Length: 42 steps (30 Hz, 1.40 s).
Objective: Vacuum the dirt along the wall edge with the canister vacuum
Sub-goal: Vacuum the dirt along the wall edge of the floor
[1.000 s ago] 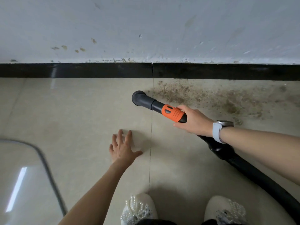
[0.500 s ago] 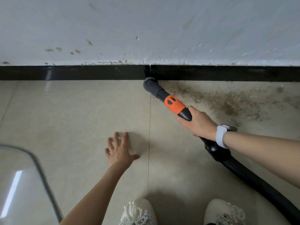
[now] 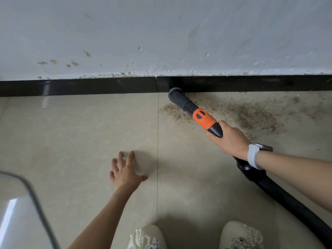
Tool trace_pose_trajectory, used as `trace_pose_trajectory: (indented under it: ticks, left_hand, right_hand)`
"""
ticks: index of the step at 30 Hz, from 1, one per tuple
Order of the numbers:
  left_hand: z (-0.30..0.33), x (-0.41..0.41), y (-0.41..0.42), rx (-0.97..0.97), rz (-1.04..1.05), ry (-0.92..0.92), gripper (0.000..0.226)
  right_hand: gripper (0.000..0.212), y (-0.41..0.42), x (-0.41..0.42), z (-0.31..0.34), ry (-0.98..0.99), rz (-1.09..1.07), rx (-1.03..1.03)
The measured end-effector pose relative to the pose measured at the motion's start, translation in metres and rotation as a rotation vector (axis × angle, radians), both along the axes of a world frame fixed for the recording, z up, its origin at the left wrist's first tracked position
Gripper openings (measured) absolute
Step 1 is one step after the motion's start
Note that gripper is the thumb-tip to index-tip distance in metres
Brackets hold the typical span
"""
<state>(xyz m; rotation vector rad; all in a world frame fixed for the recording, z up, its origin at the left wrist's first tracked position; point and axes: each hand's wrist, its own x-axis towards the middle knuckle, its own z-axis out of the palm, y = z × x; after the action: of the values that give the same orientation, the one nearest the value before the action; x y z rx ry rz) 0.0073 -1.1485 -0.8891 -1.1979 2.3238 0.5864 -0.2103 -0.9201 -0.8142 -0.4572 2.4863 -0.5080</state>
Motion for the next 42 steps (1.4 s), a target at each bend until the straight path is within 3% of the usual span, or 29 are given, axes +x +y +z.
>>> trace_pose_trajectory:
  ticks: [7, 11, 26, 31, 36, 42]
  left_hand:
    - [0.001, -0.01, 0.008, -0.013, -0.019, -0.021, 0.095]
    - [0.002, -0.019, 0.016, -0.012, -0.123, -0.027, 0.091]
    - [0.003, -0.008, 0.011, -0.002, -0.247, -0.046, 0.084]
    - [0.011, -0.009, 0.002, 0.065, -0.243, -0.045, 0.073]
    - [0.078, -0.029, -0.011, 0.216, -0.079, 0.005, 0.051]
    - [0.234, -0.095, 0.013, 0.347, 0.049, 0.158, 0.04]
  right_hand:
    - [0.034, 0.038, -0.004, 0.004, 0.084, -0.094, 0.117]
    - [0.031, 0.025, 0.005, 0.002, 0.097, -0.097, 0.064]
    - [0.027, -0.089, 0.029, 0.005, -0.022, 0.181, -0.127]
    - [0.026, -0.097, 0.021, 0.004, -0.054, 0.248, -0.099]
    - [0.03, -0.057, -0.007, 0.044, -0.016, 0.186, 0.051]
    - [0.031, 0.005, -0.001, 0.15, -0.14, 0.112, 0.097]
